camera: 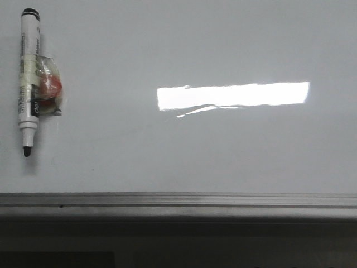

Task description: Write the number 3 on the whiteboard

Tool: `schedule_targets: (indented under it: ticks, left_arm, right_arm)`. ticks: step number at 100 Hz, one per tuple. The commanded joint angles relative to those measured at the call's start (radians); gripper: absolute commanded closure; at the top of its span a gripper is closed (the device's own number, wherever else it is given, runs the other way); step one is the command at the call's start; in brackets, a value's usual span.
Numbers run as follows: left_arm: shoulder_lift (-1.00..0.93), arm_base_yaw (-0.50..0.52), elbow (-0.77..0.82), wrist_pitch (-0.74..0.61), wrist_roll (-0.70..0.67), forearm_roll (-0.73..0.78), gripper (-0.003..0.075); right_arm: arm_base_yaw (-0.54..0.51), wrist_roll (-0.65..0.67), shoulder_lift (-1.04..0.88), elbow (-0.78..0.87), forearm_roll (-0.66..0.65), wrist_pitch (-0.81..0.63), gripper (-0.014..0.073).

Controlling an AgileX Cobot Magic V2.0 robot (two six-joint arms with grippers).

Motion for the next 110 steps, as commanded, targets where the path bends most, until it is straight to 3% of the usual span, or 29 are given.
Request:
schedule_targets:
  ticks: [1,92,110]
  left_arm:
    - [-0.023,0.0,0.033,-0.049,-0.008,-0.001,0.0741]
    - [-0.023,0.0,0.033,-0.067,-0.008,0.008,0.0741]
    - [-0.023,0.0,0.033,-0.074,0.005,0.098,0.0741]
  right_arm:
    - [-0.006,0.0,-0.014,0.024,-0.011,-0.014,0.0659]
    - [-0.006,0.0,-0.014,0.024,-0.011,-0.014,0.0659]
    - [-0.006,0.0,-0.014,0.024,-0.002,-0.108,0.0659]
